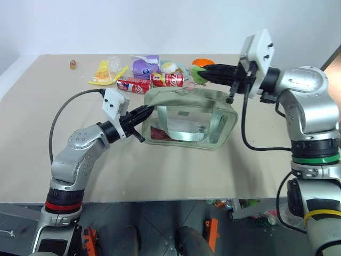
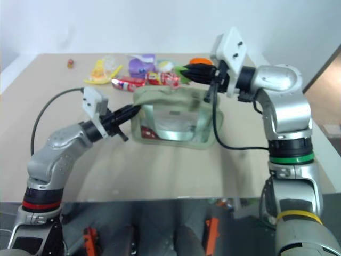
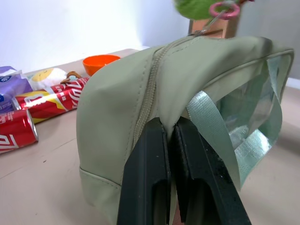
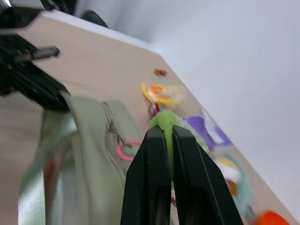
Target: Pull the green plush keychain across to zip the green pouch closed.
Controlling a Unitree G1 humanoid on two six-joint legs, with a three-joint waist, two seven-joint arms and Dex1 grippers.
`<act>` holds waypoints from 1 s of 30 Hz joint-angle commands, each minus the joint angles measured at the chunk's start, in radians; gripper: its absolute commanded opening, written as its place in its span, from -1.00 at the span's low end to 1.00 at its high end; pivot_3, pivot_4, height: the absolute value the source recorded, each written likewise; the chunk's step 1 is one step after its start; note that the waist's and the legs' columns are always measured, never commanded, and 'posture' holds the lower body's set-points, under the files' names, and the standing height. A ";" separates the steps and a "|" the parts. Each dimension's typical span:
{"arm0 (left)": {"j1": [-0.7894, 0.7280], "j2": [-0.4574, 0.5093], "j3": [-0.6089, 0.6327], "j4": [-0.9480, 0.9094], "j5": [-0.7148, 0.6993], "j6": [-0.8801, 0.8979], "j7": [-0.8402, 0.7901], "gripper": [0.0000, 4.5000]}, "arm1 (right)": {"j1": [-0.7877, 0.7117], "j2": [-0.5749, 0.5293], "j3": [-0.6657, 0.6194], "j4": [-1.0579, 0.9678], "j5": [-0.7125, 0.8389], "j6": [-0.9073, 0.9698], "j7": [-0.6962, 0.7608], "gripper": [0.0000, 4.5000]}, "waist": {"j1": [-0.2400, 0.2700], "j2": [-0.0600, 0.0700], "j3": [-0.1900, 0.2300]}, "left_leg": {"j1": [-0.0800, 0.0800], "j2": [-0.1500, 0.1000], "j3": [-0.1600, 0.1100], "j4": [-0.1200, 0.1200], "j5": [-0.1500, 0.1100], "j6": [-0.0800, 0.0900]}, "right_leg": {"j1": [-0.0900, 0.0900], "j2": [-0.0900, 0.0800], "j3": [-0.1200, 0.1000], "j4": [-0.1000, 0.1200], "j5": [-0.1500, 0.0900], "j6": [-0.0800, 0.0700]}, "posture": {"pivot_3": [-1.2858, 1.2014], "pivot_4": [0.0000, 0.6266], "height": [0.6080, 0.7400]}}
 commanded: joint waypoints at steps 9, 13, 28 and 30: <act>0.006 0.021 0.052 -0.028 0.019 -0.007 0.070 -1.00 | 0.168 -0.156 -0.152 -0.025 -0.036 -0.042 -0.104 -0.98 | -0.003 0.000 0.000 | 0.001 0.000 0.001 0.000 0.000 0.000 | 0.000 0.000 0.001 0.000 0.000 0.001 | 0.03 -0.52 1.00; 0.013 0.025 0.048 -0.029 0.020 -0.010 0.072 -1.00 | 0.201 -0.178 -0.157 -0.029 -0.045 -0.039 -0.106 -0.98 | -0.009 0.000 0.000 | 0.001 0.000 0.000 0.000 0.000 0.000 | 0.000 0.001 0.001 0.000 -0.001 0.001 | 0.03 -0.52 1.00; 0.031 0.021 0.040 -0.061 0.019 0.000 0.107 -1.00 | 0.475 -0.165 -0.198 -0.155 -0.117 0.031 -0.319 -0.98 | -0.013 -0.001 0.000 | 0.002 0.000 0.001 0.000 0.000 0.000 | 0.001 0.000 0.002 0.000 -0.003 0.006 | 0.03 -0.52 1.00; 0.025 0.020 0.037 -0.054 0.025 -0.003 0.113 -1.00 | 0.521 -0.100 -0.136 -0.209 -0.123 0.045 -0.345 -0.98 | -0.014 -0.001 0.000 | 0.002 0.000 0.001 0.000 0.000 0.000 | 0.001 0.001 0.002 0.000 -0.002 0.006 | 0.03 -0.52 1.00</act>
